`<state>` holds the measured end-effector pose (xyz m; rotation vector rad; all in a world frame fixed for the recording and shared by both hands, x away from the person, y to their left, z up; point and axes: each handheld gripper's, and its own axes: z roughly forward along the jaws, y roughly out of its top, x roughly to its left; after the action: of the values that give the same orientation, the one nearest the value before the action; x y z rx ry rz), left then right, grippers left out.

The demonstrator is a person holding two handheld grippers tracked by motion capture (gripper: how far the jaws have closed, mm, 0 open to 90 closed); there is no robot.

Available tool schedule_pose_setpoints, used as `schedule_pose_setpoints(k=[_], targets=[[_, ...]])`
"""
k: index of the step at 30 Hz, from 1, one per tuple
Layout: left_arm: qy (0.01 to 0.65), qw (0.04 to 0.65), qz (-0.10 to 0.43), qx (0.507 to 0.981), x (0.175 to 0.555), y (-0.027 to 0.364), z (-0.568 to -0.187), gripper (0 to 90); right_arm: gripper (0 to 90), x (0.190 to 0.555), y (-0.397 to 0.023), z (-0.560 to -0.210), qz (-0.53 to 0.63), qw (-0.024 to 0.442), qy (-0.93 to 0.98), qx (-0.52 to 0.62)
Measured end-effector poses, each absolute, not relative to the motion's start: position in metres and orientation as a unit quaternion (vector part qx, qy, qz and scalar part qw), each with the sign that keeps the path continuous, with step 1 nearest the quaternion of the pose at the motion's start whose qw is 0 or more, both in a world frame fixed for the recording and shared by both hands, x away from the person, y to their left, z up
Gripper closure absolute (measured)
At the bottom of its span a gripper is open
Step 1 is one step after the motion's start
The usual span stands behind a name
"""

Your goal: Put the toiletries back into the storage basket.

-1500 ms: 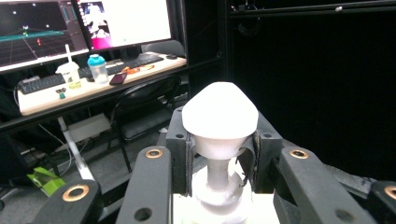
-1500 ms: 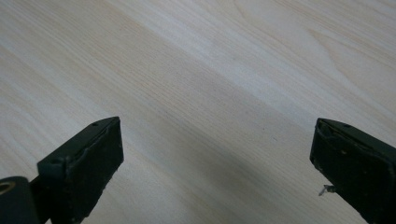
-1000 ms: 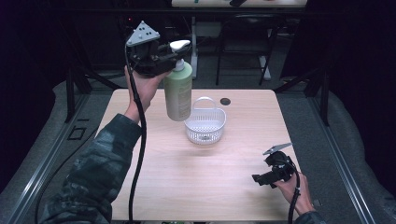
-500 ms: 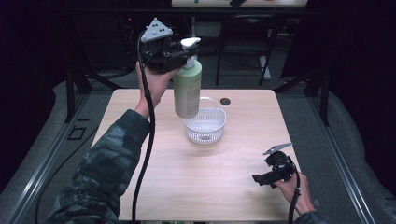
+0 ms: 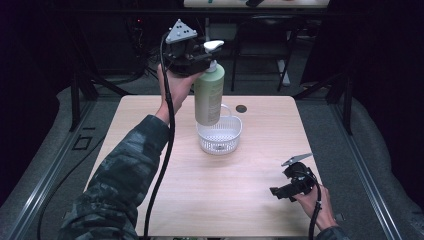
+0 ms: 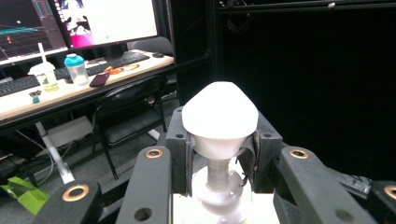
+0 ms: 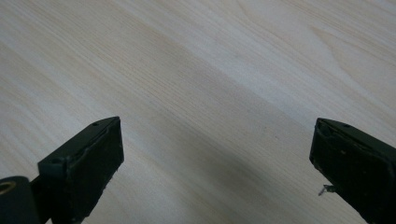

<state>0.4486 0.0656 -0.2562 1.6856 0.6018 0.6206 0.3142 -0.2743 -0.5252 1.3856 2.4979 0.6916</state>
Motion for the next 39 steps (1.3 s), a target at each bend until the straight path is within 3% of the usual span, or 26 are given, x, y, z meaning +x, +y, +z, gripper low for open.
schedule_pose_setpoints(k=[39], targets=[[0.263,0.585,0.252,0.725,0.464,0.041,-0.273,67.4,2.7,0.314,-0.274,-0.525,0.236,0.097,0.847,0.467]])
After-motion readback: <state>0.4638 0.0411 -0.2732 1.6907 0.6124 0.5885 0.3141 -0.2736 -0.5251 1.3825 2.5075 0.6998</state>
